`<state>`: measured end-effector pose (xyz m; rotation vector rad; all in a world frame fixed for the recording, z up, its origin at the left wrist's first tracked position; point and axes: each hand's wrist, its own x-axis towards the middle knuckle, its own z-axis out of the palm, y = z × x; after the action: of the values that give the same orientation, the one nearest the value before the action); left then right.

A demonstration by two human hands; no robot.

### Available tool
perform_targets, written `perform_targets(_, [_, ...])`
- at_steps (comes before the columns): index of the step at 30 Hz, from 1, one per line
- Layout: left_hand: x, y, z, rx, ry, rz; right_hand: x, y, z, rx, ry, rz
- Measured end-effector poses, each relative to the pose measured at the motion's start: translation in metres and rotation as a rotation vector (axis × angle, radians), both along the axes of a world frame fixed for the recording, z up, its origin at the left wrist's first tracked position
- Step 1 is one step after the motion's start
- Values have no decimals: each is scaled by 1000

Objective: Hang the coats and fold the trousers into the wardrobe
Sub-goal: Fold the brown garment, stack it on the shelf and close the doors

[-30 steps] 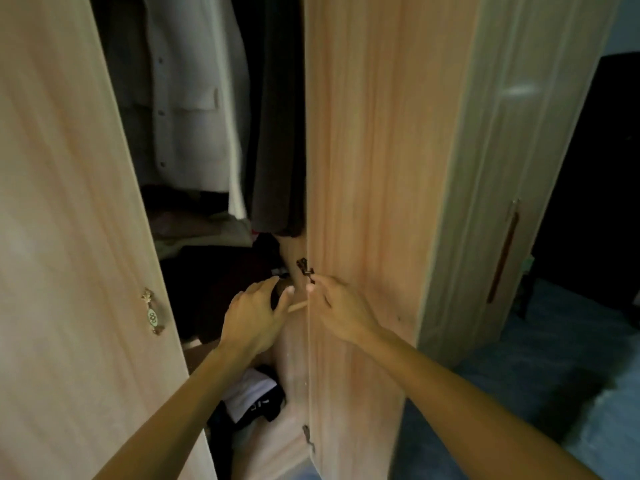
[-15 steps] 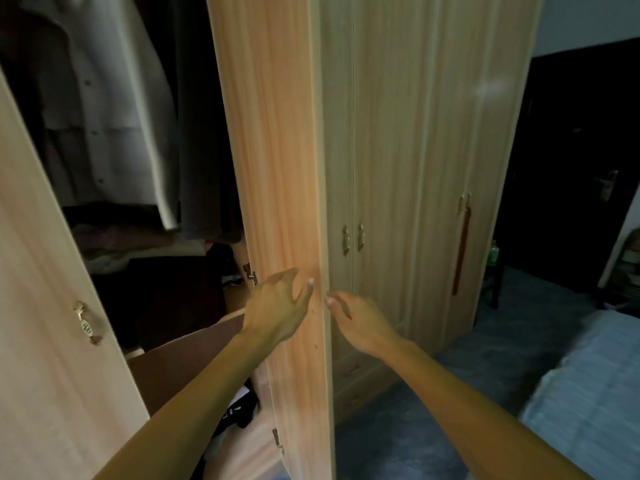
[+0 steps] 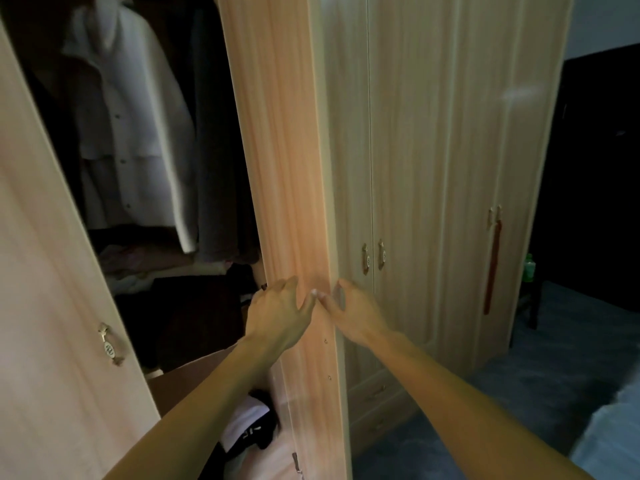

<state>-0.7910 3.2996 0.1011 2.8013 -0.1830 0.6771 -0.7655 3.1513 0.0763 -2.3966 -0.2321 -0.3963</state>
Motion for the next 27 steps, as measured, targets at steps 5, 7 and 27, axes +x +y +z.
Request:
perform_targets(5, [-4,29,-20,-95,16,52,-10,14,-6,-42,-81,31])
perform_targets(7, [-11,41,-28,-107,24,79,-12,26,-9,-71,-108,45])
perform_targets(27, [-24,262,-44,-222,-37,396,16,265,-21,-322,-100,460])
